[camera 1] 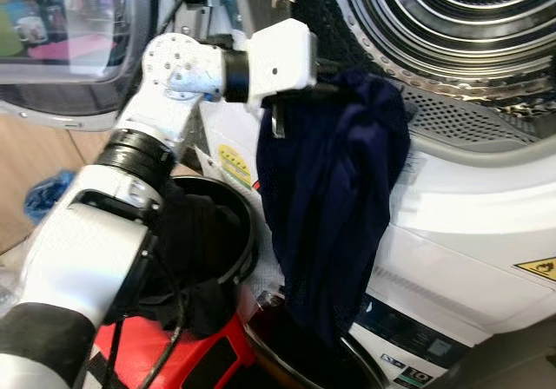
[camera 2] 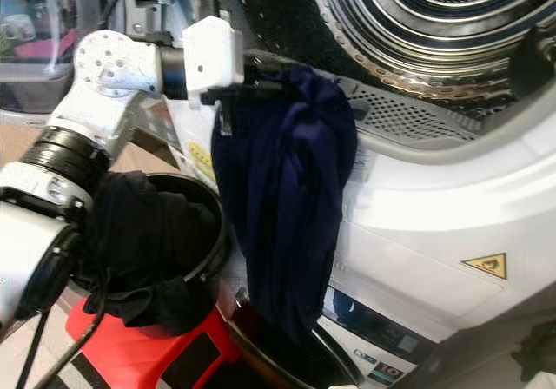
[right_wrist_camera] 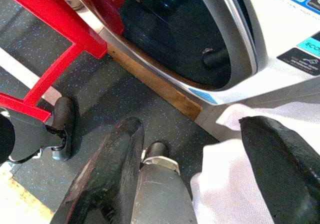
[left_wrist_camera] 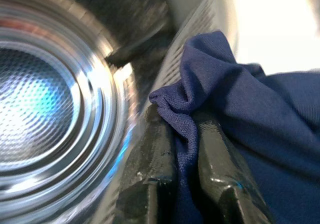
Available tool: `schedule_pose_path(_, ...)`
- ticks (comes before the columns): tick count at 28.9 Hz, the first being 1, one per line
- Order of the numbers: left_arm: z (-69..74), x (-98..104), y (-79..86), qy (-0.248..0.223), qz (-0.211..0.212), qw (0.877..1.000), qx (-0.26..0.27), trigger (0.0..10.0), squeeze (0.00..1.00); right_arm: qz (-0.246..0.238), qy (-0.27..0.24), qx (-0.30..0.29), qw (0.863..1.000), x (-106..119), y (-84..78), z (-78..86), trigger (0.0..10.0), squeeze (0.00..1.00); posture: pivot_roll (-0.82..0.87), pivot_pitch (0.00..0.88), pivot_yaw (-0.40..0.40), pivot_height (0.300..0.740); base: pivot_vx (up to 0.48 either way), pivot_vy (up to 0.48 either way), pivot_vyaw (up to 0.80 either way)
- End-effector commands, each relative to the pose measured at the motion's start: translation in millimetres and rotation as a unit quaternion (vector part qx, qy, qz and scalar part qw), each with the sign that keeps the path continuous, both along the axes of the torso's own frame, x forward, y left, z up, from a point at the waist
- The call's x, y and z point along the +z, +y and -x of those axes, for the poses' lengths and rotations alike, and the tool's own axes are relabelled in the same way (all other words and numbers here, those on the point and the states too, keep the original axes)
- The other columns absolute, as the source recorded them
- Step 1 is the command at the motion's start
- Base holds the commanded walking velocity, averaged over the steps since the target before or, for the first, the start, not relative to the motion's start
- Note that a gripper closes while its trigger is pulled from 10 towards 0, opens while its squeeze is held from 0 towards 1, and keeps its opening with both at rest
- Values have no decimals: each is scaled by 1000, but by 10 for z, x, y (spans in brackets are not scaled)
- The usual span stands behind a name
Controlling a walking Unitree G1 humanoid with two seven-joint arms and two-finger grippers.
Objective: Clothes washing
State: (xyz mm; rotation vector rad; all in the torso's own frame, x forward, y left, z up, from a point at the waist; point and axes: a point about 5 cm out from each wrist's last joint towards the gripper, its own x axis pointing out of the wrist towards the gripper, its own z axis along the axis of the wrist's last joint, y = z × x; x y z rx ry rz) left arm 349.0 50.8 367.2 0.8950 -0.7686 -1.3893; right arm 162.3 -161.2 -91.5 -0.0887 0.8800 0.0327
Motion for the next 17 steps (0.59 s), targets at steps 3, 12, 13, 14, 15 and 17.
schedule_pose_path(3, 122, -47, -175, 18, 4, 997, -72, 10000, 0, -2, 7, -11, 1000, -24, -11, 59, 10000, 0, 108, 79, -28, 740, 0, 0, 0)
schedule_pose_path(12, 423, -225, -535, 71, 33, 976, -201, 10000, 0, 0, 3, -15, 1000, -13, -32, 37, 10000, 0, 91, 60, -23, 740, 0, 0, 0)
schedule_pose_path(13, 448, -244, -557, 72, 34, 975, -208, 10000, 0, -1, 4, -15, 1000, -14, -30, 37, 10000, 0, 89, 58, -22, 740, 0, 0, 0)
schedule_pose_path(14, 467, -262, -576, 73, 35, 974, -213, 10000, 0, -1, 4, -15, 1000, -14, -28, 38, 10000, 0, 88, 56, -20, 740, 0, 0, 0)
schedule_pose_path(15, 489, -281, -599, 71, 39, 973, -218, 10000, 0, -2, 3, -16, 1000, -15, -25, 40, 10000, 0, 85, 52, -16, 740, 0, 0, 0)
schedule_pose_path(17, 517, -303, -625, 67, 42, 972, -222, 10000, 0, -3, 3, -18, 1000, -15, -18, 40, 10000, 0, 78, 45, -12, 740, 0, 0, 0)
